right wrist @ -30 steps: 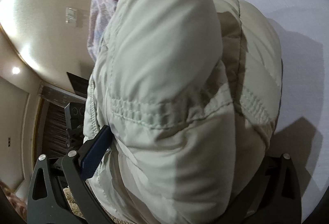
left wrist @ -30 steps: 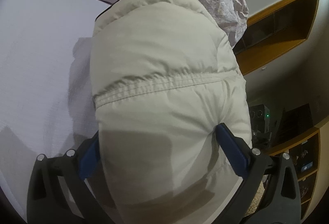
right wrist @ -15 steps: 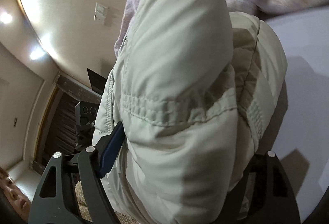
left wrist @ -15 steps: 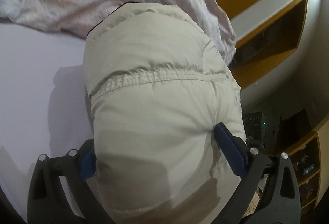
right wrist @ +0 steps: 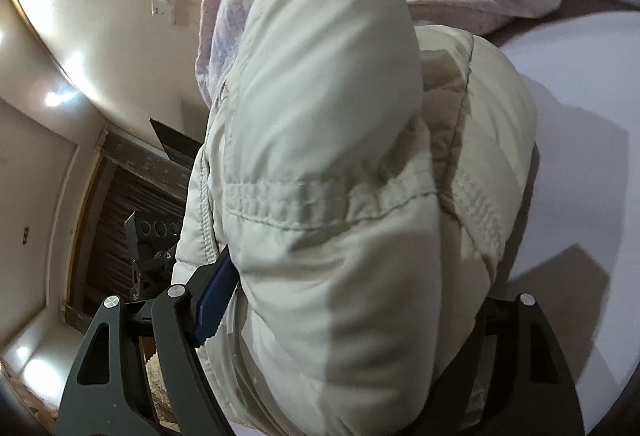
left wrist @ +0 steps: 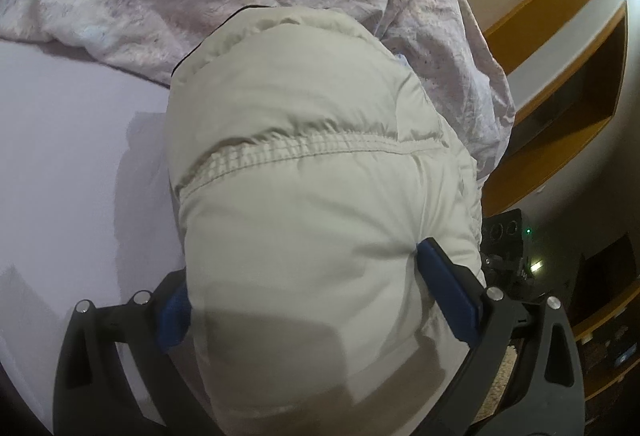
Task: Fold large clothes
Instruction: 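Hold the lifted cream jacket bundle up with both tools and turn it, then lower the jacket bundle onto the sheet with both tools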
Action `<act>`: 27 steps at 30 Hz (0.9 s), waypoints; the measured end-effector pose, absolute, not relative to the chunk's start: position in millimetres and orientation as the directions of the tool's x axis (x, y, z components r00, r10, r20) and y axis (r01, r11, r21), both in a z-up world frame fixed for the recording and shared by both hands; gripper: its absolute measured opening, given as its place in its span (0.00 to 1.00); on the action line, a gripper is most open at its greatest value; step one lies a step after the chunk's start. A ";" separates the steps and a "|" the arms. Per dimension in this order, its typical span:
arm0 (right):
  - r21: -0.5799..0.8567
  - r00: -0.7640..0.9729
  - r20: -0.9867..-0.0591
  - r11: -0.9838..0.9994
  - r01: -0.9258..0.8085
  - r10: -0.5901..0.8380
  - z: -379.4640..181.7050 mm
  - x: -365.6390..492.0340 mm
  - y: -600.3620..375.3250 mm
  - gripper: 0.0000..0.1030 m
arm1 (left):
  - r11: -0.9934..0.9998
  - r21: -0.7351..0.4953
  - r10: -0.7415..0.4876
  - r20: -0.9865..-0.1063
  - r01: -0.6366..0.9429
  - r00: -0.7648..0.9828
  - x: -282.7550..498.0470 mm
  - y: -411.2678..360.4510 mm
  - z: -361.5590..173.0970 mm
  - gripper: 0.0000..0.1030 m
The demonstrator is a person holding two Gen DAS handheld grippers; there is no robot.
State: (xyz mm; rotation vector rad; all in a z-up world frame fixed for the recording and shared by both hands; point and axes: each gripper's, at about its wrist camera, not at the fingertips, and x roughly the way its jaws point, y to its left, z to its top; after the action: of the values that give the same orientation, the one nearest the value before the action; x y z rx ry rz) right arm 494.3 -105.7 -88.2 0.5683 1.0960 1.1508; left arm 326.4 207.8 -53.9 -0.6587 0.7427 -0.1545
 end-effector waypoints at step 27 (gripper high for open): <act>-0.025 0.641 -0.581 0.776 -0.630 0.502 12.6 434.8 -29.4 0.50 | 0.981 0.098 0.192 -0.575 -0.166 0.795 360.0 154.4 20.9 0.98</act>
State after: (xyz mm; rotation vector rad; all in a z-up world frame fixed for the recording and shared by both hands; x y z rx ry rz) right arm 434.8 -29.4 12.6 -0.2349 0.5866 0.6522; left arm 360.0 154.4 20.9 0.0428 0.6227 0.1922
